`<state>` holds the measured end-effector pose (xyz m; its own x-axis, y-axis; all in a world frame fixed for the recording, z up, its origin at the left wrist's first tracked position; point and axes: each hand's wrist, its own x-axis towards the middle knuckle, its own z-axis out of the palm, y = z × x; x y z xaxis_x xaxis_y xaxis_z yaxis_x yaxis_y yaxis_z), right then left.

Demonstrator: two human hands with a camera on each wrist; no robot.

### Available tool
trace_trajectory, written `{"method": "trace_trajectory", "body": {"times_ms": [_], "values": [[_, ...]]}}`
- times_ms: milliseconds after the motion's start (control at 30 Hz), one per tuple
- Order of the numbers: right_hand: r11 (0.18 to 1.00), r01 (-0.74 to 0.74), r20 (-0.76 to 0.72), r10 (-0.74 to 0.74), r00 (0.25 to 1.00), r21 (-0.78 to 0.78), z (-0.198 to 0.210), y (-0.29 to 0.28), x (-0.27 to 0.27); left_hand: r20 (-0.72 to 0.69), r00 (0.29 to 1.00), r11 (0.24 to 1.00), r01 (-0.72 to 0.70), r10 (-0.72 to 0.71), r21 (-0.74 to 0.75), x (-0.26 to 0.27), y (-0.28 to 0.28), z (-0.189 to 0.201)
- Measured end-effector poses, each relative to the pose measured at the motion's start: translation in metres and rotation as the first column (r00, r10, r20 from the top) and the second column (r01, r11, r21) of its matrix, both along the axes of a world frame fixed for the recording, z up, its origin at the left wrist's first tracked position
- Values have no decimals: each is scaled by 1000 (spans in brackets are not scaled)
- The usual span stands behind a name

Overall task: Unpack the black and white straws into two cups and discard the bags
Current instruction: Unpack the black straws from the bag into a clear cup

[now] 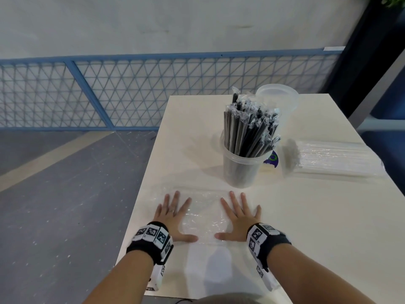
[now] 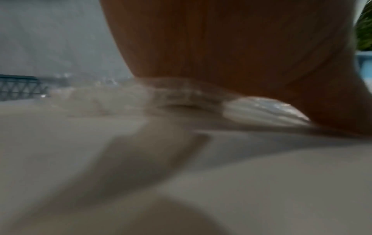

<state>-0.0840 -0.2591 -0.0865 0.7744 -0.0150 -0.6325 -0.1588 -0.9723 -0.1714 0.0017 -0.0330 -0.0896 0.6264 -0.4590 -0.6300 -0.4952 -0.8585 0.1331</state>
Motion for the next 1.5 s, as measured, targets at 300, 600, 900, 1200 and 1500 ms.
{"method": "trace_trajectory", "body": {"times_ms": [300, 600, 900, 1200, 1500], "values": [[983, -186, -70, 185, 980, -6, 11, -33, -3, -49, 988, 990, -144, 143, -10, 7, 10, 5], [972, -235, 10, 235, 972, -14, 16, -35, -3, 103, 984, 983, -155, 145, 101, 10, -1, 37], [836, 270, 636, -541, 550, 477, 102, -54, 6, 19, 936, 567, -197, 352, -800, 49, -90, 150], [760, 248, 541, -615, 574, 601, 138, -105, 63, -170, 985, 731, -107, -13, -674, 110, -156, 149], [637, 0, 536, -649, 540, 771, 141, -93, 84, -164, 986, 512, -144, 8, -847, 109, -174, 139]]}}
